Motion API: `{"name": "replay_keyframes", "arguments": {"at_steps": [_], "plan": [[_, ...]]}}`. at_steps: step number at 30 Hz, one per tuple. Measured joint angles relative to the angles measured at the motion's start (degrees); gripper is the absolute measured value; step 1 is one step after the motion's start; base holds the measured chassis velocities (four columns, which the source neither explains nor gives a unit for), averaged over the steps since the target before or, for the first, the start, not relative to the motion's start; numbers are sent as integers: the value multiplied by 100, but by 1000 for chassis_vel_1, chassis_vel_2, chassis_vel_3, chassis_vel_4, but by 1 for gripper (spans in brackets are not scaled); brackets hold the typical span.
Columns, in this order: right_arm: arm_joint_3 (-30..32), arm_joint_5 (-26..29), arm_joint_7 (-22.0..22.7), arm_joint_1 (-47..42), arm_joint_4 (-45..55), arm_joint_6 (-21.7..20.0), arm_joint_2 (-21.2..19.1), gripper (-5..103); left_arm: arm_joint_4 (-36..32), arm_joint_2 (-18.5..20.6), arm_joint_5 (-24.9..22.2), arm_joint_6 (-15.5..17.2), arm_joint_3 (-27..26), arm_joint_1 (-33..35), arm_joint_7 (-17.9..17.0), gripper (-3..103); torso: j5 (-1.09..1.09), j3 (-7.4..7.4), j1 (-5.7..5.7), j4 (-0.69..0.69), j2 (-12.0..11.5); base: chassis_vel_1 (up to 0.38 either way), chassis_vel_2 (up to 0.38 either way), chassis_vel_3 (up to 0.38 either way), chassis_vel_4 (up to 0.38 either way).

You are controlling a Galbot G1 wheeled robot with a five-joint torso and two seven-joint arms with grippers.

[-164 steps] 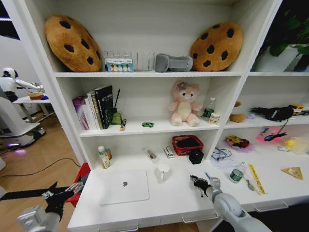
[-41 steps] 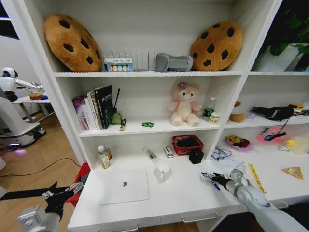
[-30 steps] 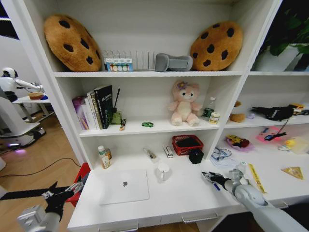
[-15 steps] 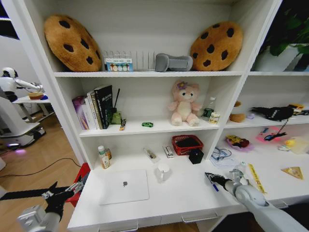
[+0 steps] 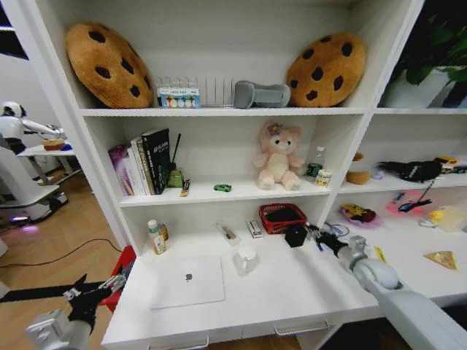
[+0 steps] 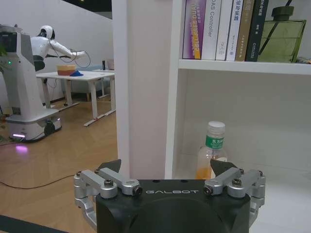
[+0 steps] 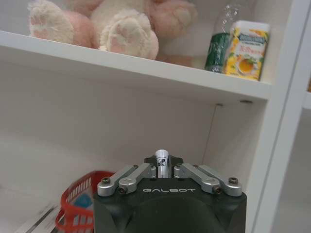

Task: Organize the objects on the table.

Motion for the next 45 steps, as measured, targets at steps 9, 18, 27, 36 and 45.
{"name": "replay_keyframes", "arguments": {"at_steps": [9,18,27,36,45], "plan": [[-1215,-519,918,1225,-1569,1537,693,11,0,0,0,0,0,0,-1,100,0,0,0,-1,0,0,0,0,0],[-1262,-538,849,1345,-1929,1805,716,11,0,0,0,0,0,0,-1,100,-1,0,0,-1,0,0,0,0,0],[-1111,-271,762,874,-1520,1515,597,35,0,0,0,0,0,0,-1,100,0,-1,-1,-1,0,0,0,0,0],[-104,-468,553,-1,-753,1419,478,67,0,0,0,0,0,0,0,100,2,-1,-1,2,0,0,0,0,0],[1944,-565,-304,-2137,473,1565,294,94,0,0,0,0,-1,0,-2,100,4,-1,-1,-2,1,0,0,0,0]]}}
